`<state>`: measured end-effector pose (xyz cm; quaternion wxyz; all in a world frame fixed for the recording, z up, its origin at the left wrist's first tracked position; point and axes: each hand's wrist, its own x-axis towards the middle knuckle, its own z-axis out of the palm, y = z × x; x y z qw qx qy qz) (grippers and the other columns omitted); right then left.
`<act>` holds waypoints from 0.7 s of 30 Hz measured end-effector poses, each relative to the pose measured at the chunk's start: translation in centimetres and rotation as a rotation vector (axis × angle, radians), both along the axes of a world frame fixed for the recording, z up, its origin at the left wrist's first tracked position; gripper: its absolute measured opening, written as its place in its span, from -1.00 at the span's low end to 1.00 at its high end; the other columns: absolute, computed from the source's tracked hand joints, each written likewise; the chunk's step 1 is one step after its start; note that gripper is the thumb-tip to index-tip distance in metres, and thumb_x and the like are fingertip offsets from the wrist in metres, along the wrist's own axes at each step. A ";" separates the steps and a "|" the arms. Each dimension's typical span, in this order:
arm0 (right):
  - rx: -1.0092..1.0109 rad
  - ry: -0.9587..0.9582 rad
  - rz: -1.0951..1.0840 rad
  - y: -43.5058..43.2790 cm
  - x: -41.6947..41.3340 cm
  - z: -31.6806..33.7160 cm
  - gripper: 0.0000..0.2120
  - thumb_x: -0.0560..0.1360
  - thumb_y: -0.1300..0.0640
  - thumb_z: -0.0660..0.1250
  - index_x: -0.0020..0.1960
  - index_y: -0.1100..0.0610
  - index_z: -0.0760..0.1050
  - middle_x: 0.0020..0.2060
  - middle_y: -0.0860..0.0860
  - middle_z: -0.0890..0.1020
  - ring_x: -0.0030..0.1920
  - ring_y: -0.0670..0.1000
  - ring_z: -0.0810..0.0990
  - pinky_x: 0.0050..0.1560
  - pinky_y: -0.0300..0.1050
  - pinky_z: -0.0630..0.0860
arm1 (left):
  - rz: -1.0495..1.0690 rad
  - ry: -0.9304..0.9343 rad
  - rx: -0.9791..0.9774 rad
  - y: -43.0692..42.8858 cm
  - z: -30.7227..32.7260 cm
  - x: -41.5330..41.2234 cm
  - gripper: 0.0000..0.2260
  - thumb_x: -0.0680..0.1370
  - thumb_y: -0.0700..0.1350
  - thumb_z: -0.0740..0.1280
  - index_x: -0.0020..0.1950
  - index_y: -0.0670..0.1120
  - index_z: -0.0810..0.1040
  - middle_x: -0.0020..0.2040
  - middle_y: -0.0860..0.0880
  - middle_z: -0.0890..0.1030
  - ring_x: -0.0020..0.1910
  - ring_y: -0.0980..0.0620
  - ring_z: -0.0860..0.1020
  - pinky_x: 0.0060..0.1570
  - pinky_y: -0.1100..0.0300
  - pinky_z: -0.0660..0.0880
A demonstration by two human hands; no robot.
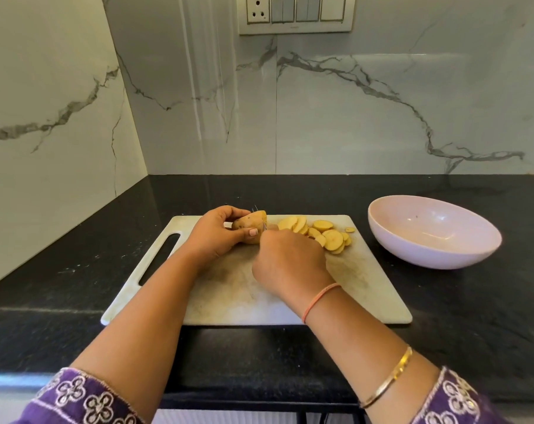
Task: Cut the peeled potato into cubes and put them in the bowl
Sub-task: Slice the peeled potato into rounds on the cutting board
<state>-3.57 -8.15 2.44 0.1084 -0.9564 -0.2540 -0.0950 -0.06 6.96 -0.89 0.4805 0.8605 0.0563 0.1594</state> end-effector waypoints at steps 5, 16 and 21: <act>-0.095 -0.012 0.017 0.0 -0.6 -1.2 -0.78 0.59 0.14 0.16 0.18 0.15 0.47 -0.12 0.05 0.50 -0.07 0.06 0.55 -0.25 -0.12 0.36 | 0.035 0.007 0.002 -0.2 -0.2 0.0 -0.66 0.46 -0.06 0.46 0.20 -0.03 0.53 0.06 0.07 0.57 0.04 0.10 0.53 -0.20 0.42 0.41; -0.067 0.067 0.064 -1.8 -0.3 -0.5 -0.88 0.58 0.08 0.15 -0.04 0.08 0.42 -0.33 -0.02 0.37 -0.23 0.03 0.42 -0.28 -0.14 0.28 | 0.042 0.018 0.016 -0.4 -0.1 -0.1 -0.66 0.44 -0.08 0.47 0.19 -0.04 0.53 0.06 0.06 0.57 0.05 0.09 0.53 -0.06 0.33 0.44; -0.046 0.070 0.056 -3.2 -1.0 1.0 -0.74 0.55 0.06 0.17 -0.28 0.05 0.23 -0.36 -0.04 0.38 -0.23 0.02 0.47 -0.25 -0.12 0.37 | 0.060 0.011 0.028 0.0 0.3 -0.2 -0.65 0.45 -0.08 0.47 0.20 -0.05 0.52 0.09 0.05 0.56 0.08 0.07 0.51 0.04 0.24 0.43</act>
